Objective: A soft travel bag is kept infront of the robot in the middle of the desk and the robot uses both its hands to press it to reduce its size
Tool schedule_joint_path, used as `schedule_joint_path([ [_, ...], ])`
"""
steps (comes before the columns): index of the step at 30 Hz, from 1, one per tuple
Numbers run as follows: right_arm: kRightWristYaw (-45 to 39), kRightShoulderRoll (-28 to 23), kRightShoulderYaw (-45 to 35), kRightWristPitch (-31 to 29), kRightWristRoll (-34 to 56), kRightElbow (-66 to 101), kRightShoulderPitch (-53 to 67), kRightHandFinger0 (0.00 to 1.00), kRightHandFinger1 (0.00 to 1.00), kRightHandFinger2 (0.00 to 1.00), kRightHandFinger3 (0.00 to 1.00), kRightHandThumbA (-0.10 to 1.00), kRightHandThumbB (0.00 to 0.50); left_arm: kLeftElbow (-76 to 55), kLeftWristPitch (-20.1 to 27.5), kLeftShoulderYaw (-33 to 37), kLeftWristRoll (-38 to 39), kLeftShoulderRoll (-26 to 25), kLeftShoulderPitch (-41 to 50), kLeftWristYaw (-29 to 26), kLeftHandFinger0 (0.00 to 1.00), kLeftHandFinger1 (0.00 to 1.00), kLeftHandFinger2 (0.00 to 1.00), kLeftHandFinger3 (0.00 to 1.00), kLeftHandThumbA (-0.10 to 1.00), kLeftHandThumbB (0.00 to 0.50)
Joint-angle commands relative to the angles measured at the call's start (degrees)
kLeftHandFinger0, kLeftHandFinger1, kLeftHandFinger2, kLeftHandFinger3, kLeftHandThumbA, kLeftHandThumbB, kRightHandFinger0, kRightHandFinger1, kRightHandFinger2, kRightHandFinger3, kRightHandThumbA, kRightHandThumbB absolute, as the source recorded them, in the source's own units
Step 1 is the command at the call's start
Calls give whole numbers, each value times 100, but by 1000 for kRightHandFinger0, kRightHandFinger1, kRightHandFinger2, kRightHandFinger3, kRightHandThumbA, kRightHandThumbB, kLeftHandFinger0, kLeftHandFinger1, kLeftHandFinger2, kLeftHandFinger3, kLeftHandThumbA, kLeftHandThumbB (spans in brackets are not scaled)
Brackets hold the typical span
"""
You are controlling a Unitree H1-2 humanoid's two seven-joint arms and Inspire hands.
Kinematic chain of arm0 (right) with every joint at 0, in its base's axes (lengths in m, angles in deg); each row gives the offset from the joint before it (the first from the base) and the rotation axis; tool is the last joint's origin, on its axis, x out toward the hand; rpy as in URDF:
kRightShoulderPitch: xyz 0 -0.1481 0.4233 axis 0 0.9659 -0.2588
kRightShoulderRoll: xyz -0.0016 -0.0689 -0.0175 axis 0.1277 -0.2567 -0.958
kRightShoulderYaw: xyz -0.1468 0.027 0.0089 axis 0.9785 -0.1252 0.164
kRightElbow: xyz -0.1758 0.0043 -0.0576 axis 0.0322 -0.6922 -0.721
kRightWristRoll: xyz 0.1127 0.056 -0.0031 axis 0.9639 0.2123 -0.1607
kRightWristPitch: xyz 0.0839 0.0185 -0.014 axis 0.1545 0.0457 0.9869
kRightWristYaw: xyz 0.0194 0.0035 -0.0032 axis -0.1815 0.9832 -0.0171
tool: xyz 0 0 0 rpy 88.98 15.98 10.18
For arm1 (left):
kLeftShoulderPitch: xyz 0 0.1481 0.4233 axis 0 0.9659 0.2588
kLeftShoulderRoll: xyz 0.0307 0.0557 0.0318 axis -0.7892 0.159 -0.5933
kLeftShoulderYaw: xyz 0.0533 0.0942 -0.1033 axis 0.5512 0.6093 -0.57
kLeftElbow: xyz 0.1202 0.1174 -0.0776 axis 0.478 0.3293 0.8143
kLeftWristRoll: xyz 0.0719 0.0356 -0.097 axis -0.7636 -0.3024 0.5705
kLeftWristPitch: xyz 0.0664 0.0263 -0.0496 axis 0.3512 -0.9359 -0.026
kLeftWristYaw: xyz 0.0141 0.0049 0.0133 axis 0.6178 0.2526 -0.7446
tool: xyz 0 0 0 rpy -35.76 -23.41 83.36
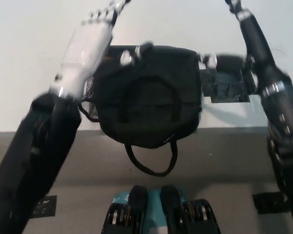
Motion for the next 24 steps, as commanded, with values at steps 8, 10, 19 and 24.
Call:
schedule_joint_path([
  [8,344,265,-17,-1821,1165,4777,2764,1000,1000,1000,1000,1000,263,-4866,902,-779,3073,-98,3640,-613,1000,1000,1000,1000,1000,192],
  [10,332,206,-3,-2095,1229,4777,3078,1000,1000,1000,1000,1000,253,-4866,1226,-795,3087,-56,4074,-718,1000,1000,1000,1000,1000,184],
  [19,145,260,496,-2827,1512,4323,4867,1000,1000,1000,1000,1000,287,-4169,2081,-730,3228,52,5950,-528,1000,1000,1000,1000,1000,194],
  [24,69,355,459,-3167,1683,3171,5293,1000,1000,1000,1000,1000,216,-3066,2345,-746,3193,303,5863,-343,1000,1000,1000,1000,1000,192],
])
